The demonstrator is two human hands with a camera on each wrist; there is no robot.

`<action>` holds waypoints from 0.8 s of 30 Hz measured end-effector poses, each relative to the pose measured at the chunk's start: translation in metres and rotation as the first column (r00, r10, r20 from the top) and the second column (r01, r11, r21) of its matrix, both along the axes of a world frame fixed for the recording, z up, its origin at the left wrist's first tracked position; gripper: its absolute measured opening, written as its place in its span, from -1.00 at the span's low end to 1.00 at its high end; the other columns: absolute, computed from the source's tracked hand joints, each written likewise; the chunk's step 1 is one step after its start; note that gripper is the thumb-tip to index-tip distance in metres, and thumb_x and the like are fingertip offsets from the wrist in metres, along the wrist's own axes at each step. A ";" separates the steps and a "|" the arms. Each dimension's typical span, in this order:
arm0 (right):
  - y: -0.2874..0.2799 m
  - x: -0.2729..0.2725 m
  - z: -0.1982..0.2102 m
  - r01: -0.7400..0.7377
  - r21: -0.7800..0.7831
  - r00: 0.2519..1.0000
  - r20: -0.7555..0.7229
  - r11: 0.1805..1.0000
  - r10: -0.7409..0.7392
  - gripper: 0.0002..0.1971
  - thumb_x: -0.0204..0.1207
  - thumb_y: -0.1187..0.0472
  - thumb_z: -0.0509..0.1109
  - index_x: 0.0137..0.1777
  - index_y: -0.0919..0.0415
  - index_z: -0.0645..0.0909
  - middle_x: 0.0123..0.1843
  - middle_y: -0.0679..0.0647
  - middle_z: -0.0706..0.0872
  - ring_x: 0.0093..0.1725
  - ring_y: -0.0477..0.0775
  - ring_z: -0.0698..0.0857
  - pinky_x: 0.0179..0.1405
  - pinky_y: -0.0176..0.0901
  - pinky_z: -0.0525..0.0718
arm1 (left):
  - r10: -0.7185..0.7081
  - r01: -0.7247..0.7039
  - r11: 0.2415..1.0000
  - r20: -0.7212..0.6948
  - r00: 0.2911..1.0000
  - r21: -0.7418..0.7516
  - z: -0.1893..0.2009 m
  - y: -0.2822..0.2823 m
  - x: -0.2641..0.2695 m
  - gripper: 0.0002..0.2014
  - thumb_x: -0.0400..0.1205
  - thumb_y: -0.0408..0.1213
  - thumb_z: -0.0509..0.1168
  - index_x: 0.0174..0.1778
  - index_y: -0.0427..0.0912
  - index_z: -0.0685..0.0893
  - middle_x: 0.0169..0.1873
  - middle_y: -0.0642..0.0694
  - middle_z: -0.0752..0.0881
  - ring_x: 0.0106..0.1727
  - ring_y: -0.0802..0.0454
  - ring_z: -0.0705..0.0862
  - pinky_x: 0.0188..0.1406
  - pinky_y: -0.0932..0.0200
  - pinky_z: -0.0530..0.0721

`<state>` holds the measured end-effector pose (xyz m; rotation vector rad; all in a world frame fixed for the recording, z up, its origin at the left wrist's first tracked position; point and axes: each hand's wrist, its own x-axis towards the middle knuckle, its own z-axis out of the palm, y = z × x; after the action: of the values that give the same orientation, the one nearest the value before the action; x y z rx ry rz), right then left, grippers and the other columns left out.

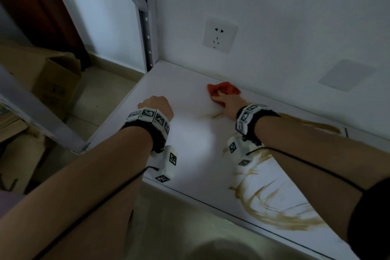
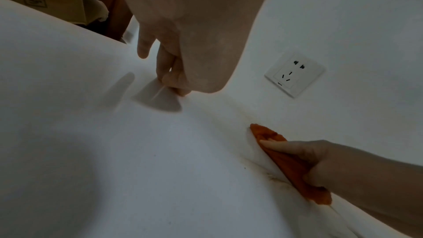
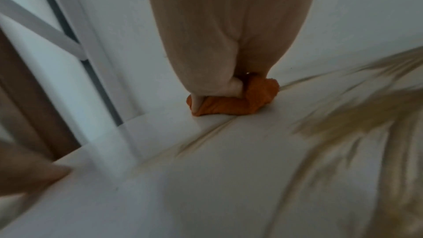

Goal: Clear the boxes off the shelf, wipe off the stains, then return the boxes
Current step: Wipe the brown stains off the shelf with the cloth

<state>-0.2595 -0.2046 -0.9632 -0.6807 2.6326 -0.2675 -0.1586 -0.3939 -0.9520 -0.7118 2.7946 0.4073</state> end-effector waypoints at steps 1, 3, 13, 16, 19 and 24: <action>-0.001 -0.002 0.001 0.064 0.003 0.998 0.018 0.998 -0.065 -0.50 0.70 0.26 0.14 0.63 0.16 0.21 0.68 0.14 0.12 0.66 0.13 0.13 0.52 -0.30 -0.01 | 0.003 -0.003 1.000 0.003 1.000 0.003 -0.001 0.000 0.000 -0.82 0.61 -0.36 0.17 -0.11 -0.27 0.69 0.08 -0.27 0.72 0.13 -0.21 0.69 0.18 0.03 0.60; -0.008 -0.004 -0.001 0.103 0.007 0.994 0.021 0.995 -0.103 -0.48 0.70 0.23 0.14 0.64 0.19 0.16 0.68 0.17 0.15 0.65 0.14 0.16 0.52 -0.29 0.06 | 0.007 -0.007 1.000 0.010 1.000 0.004 -0.004 -0.001 -0.001 -0.80 0.61 -0.37 0.17 -0.03 -0.29 0.71 0.10 -0.26 0.71 0.15 -0.21 0.68 0.19 0.04 0.59; -0.044 0.057 -0.023 -0.252 -0.133 0.967 0.002 0.959 0.254 -0.50 0.61 0.31 0.23 0.56 0.06 0.38 0.67 0.07 0.20 0.66 0.17 0.12 0.62 -0.08 0.00 | -0.029 0.032 0.997 0.053 0.998 -0.072 -0.007 -0.002 -0.002 -0.71 0.63 -0.31 0.12 0.19 -0.21 0.64 0.23 -0.24 0.64 0.24 -0.22 0.62 0.30 -0.02 0.52; -0.020 0.054 -0.026 -0.302 -0.148 0.953 -0.018 0.942 0.303 -0.61 0.67 0.29 0.19 0.48 0.13 0.50 0.63 0.11 0.30 0.63 0.14 0.23 0.60 -0.16 0.01 | -0.037 0.043 0.997 0.086 0.996 -0.067 -0.011 -0.003 0.000 -0.66 0.65 -0.31 0.10 0.32 -0.16 0.59 0.30 -0.21 0.60 0.30 -0.19 0.58 0.35 -0.03 0.46; -0.002 0.046 -0.015 -0.164 -0.208 0.986 -0.022 0.964 0.163 -0.65 0.65 0.24 0.22 0.40 0.20 0.56 0.52 0.08 0.47 0.51 0.02 0.40 0.60 -0.22 0.13 | -0.025 0.029 0.999 0.103 0.994 -0.037 -0.013 -0.003 0.001 -0.67 0.62 -0.33 0.12 0.28 -0.16 0.61 0.28 -0.21 0.61 0.27 -0.19 0.60 0.36 -0.03 0.47; -0.003 0.024 -0.014 0.000 -0.010 0.999 -0.052 1.000 0.000 -0.33 0.63 0.40 0.17 0.68 0.08 -0.01 0.71 0.14 -0.09 0.68 0.17 0.04 0.61 -0.08 0.02 | -0.009 0.013 0.999 0.102 0.995 -0.039 -0.013 -0.004 0.003 -0.69 0.61 -0.35 0.13 0.23 -0.17 0.64 0.26 -0.21 0.62 0.28 -0.18 0.59 0.42 -0.06 0.40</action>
<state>-0.2352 -0.2072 -0.9772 -0.6997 2.6824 -0.2660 -0.1561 -0.3976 -0.9649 -0.7053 2.7163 0.3058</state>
